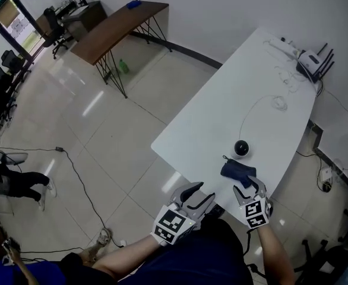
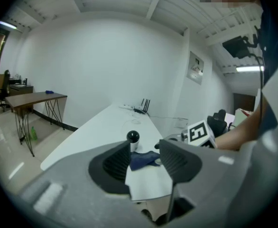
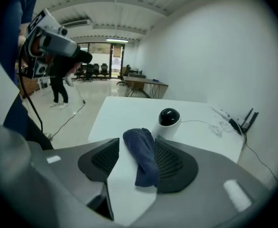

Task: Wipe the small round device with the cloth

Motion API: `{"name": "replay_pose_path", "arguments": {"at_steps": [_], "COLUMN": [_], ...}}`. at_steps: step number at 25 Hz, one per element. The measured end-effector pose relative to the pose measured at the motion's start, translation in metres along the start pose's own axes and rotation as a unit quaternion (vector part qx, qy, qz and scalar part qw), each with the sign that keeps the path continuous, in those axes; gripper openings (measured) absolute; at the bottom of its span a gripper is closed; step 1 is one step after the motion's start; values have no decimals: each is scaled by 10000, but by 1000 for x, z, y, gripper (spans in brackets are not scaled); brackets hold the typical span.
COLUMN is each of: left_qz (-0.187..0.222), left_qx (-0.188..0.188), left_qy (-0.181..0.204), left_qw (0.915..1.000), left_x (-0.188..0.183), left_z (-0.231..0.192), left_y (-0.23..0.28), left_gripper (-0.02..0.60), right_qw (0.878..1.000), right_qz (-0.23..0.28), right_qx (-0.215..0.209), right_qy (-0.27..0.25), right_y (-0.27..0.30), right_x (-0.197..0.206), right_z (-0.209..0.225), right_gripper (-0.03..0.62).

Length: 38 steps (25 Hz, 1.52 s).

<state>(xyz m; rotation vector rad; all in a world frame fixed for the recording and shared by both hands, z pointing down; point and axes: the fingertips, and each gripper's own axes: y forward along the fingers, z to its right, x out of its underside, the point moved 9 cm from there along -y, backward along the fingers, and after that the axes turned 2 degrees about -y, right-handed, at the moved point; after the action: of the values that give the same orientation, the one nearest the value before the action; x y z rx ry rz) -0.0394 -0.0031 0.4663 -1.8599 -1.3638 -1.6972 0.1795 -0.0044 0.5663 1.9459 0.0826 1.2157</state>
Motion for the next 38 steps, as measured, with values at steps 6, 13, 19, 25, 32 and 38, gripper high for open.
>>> {"name": "replay_pose_path", "arguments": {"at_steps": [6, 13, 19, 25, 32, 38], "left_qz": [-227, -319, -378, -400, -364, -358], "left_qx": [-167, -255, -91, 139, 408, 898], "left_qy": [105, 7, -85, -46, 182, 705], "left_qw": [9995, 9992, 9992, 9991, 9983, 9928], "left_x": [-5, -5, -1, -4, -14, -22], "left_z": [14, 15, 2, -23, -46, -47], "left_y": [30, 42, 44, 51, 76, 118], "left_gripper": [190, 181, 172, 158, 156, 156], "right_qw": [9894, 9877, 9940, 9901, 9722, 9448], "right_qz": [-342, -494, -604, 33, 1304, 1389], "right_qx": [-767, -956, -879, -890, -292, -461], "right_qy": [-1182, -1135, -237, 1081, 1922, 2932], "right_y": [42, 72, 81, 58, 12, 23], "right_x": [11, 17, 18, 8, -45, -66], "right_z": [6, 10, 22, 23, 45, 73], "right_gripper": [242, 241, 141, 94, 92, 91]}}
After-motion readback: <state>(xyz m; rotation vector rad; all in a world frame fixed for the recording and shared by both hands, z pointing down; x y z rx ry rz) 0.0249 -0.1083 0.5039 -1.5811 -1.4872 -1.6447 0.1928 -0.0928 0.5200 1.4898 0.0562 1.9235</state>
